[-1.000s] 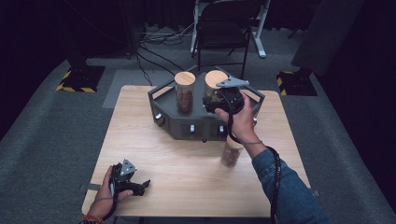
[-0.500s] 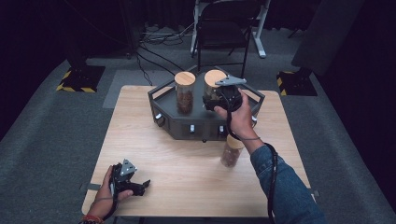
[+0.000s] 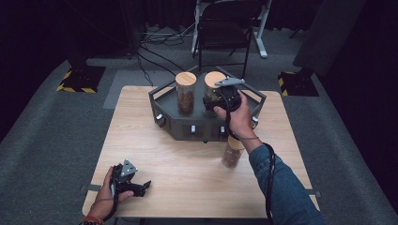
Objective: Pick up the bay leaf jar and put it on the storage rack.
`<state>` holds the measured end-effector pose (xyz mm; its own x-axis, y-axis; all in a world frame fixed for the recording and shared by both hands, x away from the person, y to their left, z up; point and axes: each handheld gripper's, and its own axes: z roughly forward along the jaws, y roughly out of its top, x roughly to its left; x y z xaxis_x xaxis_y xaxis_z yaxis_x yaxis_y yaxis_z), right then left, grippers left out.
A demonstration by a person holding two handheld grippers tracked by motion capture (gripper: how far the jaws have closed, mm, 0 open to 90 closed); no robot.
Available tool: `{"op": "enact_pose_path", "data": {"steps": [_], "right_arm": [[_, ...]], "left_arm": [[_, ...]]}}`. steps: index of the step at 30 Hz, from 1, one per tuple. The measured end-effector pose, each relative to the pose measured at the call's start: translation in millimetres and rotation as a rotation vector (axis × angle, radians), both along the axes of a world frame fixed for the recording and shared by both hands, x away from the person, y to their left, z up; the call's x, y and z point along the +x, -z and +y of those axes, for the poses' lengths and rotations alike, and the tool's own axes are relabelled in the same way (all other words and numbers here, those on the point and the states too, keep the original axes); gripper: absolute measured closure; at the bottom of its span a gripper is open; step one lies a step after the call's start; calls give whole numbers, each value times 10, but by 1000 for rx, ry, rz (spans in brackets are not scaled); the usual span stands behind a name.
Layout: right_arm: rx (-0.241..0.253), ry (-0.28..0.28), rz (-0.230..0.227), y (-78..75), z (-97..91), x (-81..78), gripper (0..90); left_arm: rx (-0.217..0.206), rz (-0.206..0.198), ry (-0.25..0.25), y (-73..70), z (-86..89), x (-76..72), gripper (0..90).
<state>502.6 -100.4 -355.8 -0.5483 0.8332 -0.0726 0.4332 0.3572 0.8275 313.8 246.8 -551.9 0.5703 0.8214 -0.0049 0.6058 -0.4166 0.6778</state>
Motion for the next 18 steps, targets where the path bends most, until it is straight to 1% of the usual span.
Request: {"op": "enact_pose_path", "data": {"steps": [3, 6, 12, 18], "right_arm": [[0, -1, 8, 11, 0, 11, 250], [10, -4, 21, 31, -12, 29, 250], [10, 4, 35, 74, -33, 54, 250], [2, 11, 39, 102, -46, 61, 250]], "left_arm": [[0, 0, 1, 0, 0, 0, 3], [0, 0, 0, 0, 0, 0, 3], [0, 0, 2, 0, -2, -1, 3], [0, 1, 3, 0, -1, 0, 2]]}}
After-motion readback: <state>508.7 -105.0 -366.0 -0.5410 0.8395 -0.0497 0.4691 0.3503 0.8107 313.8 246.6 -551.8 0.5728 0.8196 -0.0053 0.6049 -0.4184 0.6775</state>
